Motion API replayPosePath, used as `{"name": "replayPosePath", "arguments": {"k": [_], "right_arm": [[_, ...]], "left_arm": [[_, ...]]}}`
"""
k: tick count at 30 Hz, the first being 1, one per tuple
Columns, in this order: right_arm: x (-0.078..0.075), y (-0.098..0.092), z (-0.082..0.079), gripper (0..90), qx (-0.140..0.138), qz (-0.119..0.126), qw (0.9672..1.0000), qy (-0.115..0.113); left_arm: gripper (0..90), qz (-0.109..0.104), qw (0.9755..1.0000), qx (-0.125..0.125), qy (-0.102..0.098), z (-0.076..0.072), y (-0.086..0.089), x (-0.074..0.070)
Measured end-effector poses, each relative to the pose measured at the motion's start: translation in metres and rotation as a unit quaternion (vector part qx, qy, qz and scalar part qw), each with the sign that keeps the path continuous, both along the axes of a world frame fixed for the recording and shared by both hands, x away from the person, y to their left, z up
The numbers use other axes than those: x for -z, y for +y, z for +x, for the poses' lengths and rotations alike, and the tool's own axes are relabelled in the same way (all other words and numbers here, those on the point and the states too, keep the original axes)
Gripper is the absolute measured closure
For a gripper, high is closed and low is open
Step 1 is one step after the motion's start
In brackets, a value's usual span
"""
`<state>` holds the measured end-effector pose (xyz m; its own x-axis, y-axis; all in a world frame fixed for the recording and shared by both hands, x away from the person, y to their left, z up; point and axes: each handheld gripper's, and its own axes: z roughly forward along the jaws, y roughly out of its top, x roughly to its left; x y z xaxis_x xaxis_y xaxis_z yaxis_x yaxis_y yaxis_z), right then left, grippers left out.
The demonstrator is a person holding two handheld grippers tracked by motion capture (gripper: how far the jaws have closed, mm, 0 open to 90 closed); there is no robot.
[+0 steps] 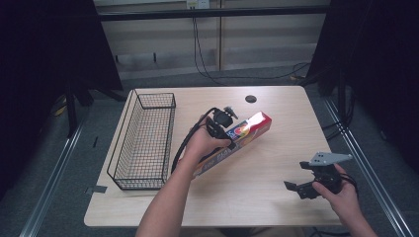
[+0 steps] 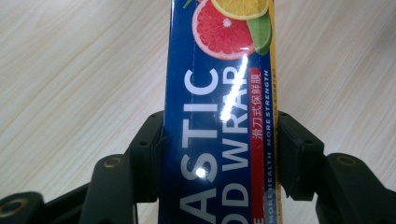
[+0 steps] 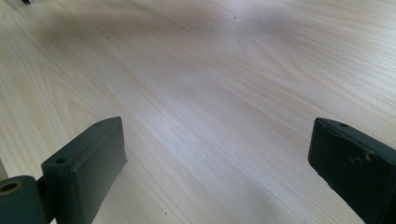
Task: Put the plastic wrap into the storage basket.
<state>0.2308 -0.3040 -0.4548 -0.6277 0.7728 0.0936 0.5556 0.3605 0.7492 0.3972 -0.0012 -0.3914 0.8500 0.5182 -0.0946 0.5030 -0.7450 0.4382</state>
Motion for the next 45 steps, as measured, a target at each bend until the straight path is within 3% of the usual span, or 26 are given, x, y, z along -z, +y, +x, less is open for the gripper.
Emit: {"name": "replayPosePath", "arguments": {"k": [6, 13, 18, 22, 24, 31, 38, 45], "right_arm": [[0.0, 0.0, 0.0, 3.7, 0.0, 0.001, 1.0, 0.001], [0.0, 0.001, 0.0, 3.7, 0.001, 0.002, 1.0, 0.001], [0.0, 0.0, 0.0, 3.7, 0.002, 0.004, 1.0, -0.001], [0.0, 0.0, 0.0, 3.7, 0.002, 0.004, 1.0, 0.0], [0.0, 0.0, 0.0, 3.7, 0.002, 0.003, 1.0, 0.001], [0.0, 0.001, 0.0, 3.7, 0.001, 0.005, 1.0, 0.001], [0.0, 0.001, 0.0, 3.7, 0.0, 0.005, 1.0, 0.0], [-0.001, 0.0, -0.001, 3.7, 0.003, 0.004, 1.0, 0.0]], "left_arm": [[43.6, 0.002, 0.9997, -0.022, 0.003, 0.0, 0.011, -0.006], [43.6, -0.01, 0.9984, -0.056, 0.005, 0.0, 0.023, -0.012], [43.6, -0.003, 0.9977, -0.067, 0.005, 0.0, 0.034, -0.016], [43.6, -0.009, 0.9971, -0.076, 0.0, -0.001, 0.039, -0.018], [43.6, -0.02, 0.9956, -0.092, -0.002, -0.002, 0.044, -0.02], [43.5, -0.015, 0.9947, -0.102, 0.002, -0.003, 0.055, -0.026], [43.5, -0.015, 0.9926, -0.12, -0.012, -0.004, 0.062, -0.033], [43.5, -0.016, 0.9913, -0.13, -0.013, -0.003, 0.068, -0.035]]}}
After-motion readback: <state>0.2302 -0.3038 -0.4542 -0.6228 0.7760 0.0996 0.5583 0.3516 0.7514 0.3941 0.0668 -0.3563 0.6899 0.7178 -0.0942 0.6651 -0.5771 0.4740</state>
